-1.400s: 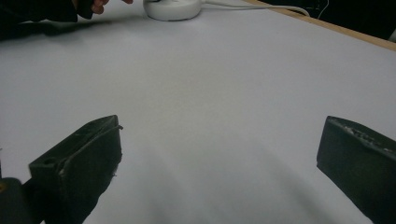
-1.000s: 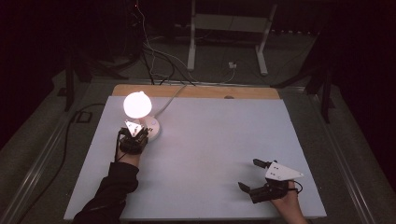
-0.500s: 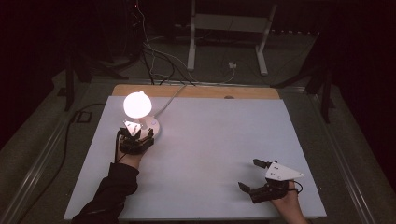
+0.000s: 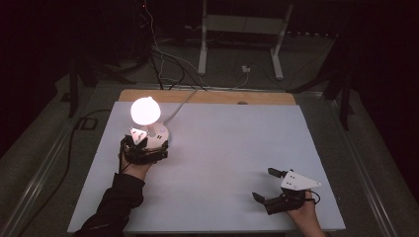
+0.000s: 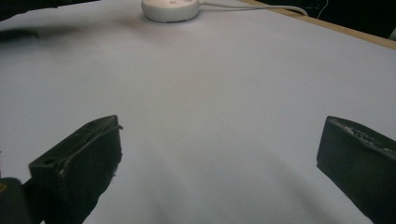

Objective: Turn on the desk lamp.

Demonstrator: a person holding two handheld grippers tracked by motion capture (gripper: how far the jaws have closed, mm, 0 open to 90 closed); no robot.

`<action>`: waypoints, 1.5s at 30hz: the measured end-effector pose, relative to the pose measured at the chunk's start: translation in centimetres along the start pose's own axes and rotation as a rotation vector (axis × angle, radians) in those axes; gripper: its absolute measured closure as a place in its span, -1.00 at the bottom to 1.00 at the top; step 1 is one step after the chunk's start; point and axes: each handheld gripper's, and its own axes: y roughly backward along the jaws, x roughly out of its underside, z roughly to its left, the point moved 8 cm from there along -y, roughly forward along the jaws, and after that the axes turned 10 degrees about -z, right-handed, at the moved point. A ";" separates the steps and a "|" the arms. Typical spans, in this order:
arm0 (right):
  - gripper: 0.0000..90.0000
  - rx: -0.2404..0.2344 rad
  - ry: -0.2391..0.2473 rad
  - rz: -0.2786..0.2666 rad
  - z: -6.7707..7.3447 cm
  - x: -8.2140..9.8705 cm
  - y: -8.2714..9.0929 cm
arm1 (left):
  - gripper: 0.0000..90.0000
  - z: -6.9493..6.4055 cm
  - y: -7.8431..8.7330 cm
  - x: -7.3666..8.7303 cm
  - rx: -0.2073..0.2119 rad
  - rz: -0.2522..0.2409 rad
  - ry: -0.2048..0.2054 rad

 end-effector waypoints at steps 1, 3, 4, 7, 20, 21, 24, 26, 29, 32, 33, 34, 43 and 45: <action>-1.00 0.000 0.001 0.002 0.0 0.0 0.0 | -0.99 0.0 0.1 -0.1 0.007 0.001 0.000; -1.00 0.000 0.004 -0.001 0.1 0.0 0.0 | -0.99 0.0 0.4 -0.2 0.024 0.005 -0.002; -1.00 0.000 0.004 -0.002 0.1 -0.1 0.0 | -0.99 0.1 0.5 -0.2 0.023 0.002 0.001; -1.00 -0.002 0.002 0.000 0.2 -0.1 0.0 | -0.99 0.1 1.0 -0.3 0.043 0.004 0.002; -1.00 -0.002 -0.003 0.003 0.1 0.0 -0.1 | -0.99 0.4 3.1 0.8 0.126 0.035 0.016; -1.00 -0.001 -0.004 0.002 0.1 0.0 -0.1 | -0.99 0.5 3.2 0.9 0.126 0.036 0.015; -1.00 0.001 -0.001 0.007 0.1 0.1 -0.1 | -0.99 0.5 3.9 1.5 0.142 0.043 0.008; -1.00 0.000 0.001 0.005 0.1 0.0 -0.1 | -0.99 0.5 4.3 1.8 0.154 0.049 0.006; -1.00 0.000 -0.002 0.009 0.1 0.1 -0.1 | -0.99 0.4 4.9 2.6 0.178 0.058 -0.008; -1.00 -0.001 0.000 0.008 0.2 0.1 -0.2 | -0.99 0.4 5.5 3.2 0.206 0.069 -0.010; -1.00 -0.001 -0.001 0.008 0.1 0.1 -0.2 | -0.99 0.4 5.7 3.4 0.212 0.074 -0.012; -1.00 -0.001 -0.001 0.008 0.1 0.1 -0.2 | -0.99 0.4 5.9 3.7 0.222 0.080 -0.012; -1.00 -0.002 0.002 0.009 0.2 0.1 -0.2 | -0.99 0.1 6.7 5.5 0.330 0.127 -0.065; -1.00 0.000 -0.003 0.010 0.2 0.1 -0.2 | -0.99 0.0 6.7 6.2 0.349 0.152 -0.080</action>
